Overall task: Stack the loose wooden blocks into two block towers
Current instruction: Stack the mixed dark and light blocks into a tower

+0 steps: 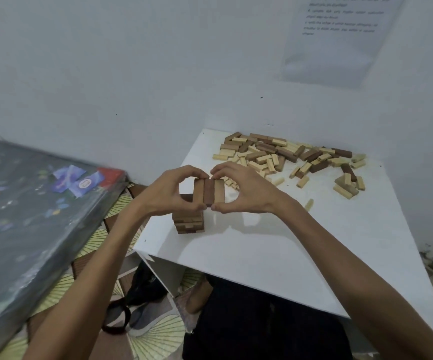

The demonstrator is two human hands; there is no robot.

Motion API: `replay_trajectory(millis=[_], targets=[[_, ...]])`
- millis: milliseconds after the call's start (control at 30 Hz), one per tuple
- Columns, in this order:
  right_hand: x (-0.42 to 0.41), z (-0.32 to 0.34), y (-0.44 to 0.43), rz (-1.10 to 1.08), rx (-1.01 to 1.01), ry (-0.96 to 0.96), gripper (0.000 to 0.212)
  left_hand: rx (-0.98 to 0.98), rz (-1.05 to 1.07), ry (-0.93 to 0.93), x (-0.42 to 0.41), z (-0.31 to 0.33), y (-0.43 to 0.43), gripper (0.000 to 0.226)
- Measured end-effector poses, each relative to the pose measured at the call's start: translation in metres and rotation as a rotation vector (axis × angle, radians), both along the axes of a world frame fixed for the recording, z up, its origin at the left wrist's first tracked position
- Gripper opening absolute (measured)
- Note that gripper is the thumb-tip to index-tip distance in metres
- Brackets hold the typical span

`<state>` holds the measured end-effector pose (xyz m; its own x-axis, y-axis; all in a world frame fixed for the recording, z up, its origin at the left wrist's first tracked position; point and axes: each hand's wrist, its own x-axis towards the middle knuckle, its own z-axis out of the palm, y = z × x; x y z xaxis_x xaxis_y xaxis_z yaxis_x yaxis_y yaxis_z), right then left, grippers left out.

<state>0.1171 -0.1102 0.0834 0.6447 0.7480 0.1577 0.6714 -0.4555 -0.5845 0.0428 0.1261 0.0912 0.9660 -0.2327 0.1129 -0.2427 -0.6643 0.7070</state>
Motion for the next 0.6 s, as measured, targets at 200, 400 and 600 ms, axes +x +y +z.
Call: replay_trajectory(millis=[200, 400, 600], targets=[[-0.001, -0.004, 0.035, 0.030, -0.033, 0.018, 0.067, 0.025, 0.035, 0.041, -0.005, -0.007, 0.035, 0.066], [-0.001, -0.010, 0.051, 0.039, -0.065, 0.020, 0.065, 0.026, 0.066, 0.064, -0.008, -0.019, 0.050, 0.060], [-0.005, -0.015, 0.053, 0.038, -0.078, 0.034, 0.065, -0.008, 0.082, 0.080, -0.013, -0.025, 0.049, 0.060]])
